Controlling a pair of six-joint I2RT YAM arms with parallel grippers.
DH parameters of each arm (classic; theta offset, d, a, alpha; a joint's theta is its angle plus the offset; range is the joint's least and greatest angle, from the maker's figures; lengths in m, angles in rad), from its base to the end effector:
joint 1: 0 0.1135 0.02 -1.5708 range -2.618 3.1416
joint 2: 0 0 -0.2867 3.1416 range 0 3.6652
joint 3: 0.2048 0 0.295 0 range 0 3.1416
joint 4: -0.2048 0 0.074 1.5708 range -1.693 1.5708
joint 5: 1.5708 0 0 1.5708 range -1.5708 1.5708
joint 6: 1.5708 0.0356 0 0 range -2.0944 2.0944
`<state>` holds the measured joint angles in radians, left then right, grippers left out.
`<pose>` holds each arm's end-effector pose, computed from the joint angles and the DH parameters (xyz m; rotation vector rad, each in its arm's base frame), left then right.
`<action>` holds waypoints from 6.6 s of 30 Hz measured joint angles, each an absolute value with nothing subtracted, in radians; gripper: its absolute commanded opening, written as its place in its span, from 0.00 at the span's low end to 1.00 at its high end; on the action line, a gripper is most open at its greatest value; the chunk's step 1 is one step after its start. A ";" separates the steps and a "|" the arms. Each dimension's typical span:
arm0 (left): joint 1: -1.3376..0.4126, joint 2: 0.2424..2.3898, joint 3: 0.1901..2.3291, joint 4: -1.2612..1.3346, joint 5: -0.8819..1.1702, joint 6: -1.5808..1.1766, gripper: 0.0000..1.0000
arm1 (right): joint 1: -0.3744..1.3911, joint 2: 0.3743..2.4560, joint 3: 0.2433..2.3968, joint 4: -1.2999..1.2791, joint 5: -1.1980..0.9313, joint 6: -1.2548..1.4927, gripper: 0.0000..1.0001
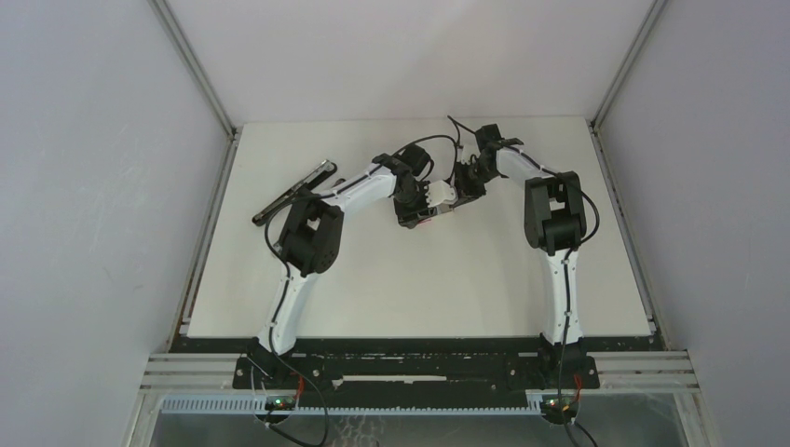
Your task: Unload the staples from the stapler
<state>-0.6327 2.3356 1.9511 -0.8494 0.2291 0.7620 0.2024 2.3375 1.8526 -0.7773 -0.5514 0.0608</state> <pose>0.4345 -0.3286 0.1651 1.8253 2.0941 -0.2884 0.5194 0.1256 0.1390 -0.3201 2.7766 0.8401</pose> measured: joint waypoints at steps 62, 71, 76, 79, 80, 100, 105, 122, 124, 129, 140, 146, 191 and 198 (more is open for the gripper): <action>-0.636 2.336 1.951 -0.855 0.221 0.733 0.50 | 0.232 2.336 1.855 -0.796 -0.571 -0.036 0.05; -0.636 2.336 1.951 -0.854 0.220 0.733 0.54 | 0.236 2.336 1.860 -0.830 -0.574 -0.067 0.05; -0.636 2.336 1.951 -0.854 0.219 0.733 0.54 | 0.237 2.336 1.860 -0.833 -0.573 -0.072 0.05; -0.636 2.336 1.951 -0.855 0.220 0.733 0.53 | 0.237 2.336 1.865 -0.834 -0.565 -0.073 0.05; -0.636 2.336 1.951 -0.855 0.220 0.733 0.53 | 0.237 2.336 1.868 -0.834 -0.562 -0.073 0.05; -0.637 2.336 1.951 -0.858 0.220 0.733 0.49 | 0.263 2.336 1.893 -0.833 -0.549 -0.050 0.05; -0.638 2.336 1.951 -0.859 0.220 0.731 0.47 | 0.256 2.336 1.893 -0.833 -0.549 -0.012 0.06; -0.638 2.336 1.951 -0.856 0.212 0.698 0.50 | 0.266 2.336 1.860 -0.818 -0.549 0.064 0.06; -0.638 2.336 1.951 -0.856 0.211 0.697 0.50 | 0.272 2.336 1.858 -0.817 -0.551 0.064 0.06; -0.638 2.336 1.951 -0.855 0.210 0.691 0.50 | 0.273 2.336 1.847 -0.806 -0.565 0.064 0.06; -0.638 2.336 1.951 -0.856 0.210 0.690 0.49 | 0.268 2.333 1.831 -0.778 -0.571 0.116 0.06; -0.638 2.336 1.951 -0.856 0.210 0.690 0.49 | 0.268 2.329 1.820 -0.758 -0.568 0.148 0.06; -0.638 2.336 1.951 -0.854 0.207 0.667 0.49 | 0.256 2.321 1.807 -0.741 -0.542 0.203 0.05; -0.638 2.336 1.951 -0.851 0.206 0.649 0.50 | 0.257 2.315 1.796 -0.730 -0.533 0.223 0.05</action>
<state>-0.6384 2.3356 1.9511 -0.8513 0.2058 0.6487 0.2565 2.3146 1.7958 -0.7296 -0.5327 0.2234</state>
